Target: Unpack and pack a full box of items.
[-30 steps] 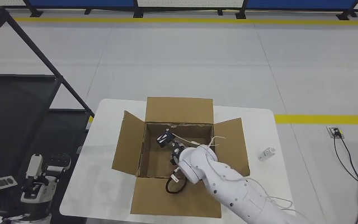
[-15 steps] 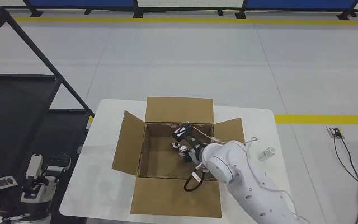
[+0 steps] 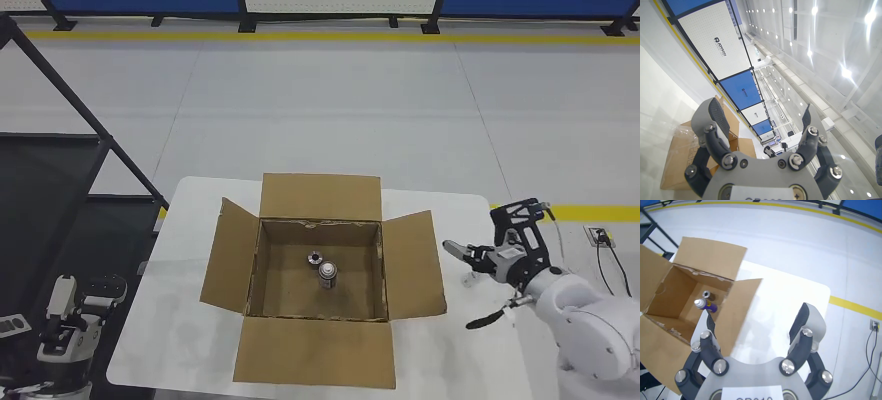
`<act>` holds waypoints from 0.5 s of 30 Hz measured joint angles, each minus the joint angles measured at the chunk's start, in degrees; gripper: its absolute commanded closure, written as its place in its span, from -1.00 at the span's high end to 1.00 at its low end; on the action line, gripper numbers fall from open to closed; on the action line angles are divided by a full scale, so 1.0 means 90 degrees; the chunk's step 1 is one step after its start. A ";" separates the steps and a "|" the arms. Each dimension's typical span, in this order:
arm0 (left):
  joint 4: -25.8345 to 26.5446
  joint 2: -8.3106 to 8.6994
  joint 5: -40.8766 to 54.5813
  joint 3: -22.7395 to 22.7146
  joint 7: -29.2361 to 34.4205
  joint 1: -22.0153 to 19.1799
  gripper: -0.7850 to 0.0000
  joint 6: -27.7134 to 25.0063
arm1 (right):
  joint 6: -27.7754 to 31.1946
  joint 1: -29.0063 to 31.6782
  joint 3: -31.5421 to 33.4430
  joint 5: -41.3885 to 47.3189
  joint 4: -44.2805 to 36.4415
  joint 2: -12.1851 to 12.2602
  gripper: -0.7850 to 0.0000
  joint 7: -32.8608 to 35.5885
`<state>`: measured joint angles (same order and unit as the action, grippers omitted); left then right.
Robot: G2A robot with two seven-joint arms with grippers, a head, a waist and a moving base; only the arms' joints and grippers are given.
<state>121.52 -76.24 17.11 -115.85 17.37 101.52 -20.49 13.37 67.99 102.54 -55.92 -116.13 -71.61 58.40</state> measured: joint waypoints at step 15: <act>0.0000 0.0000 0.0000 0.0000 0.0000 0.0000 1.00 0.0000 | 0.0442 -0.0792 -0.0186 -0.1057 0.2975 0.0241 1.00 -0.0056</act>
<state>121.52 -76.24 17.11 -115.85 17.37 101.52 -20.49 17.34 60.87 100.87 -65.43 -89.36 -69.44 57.90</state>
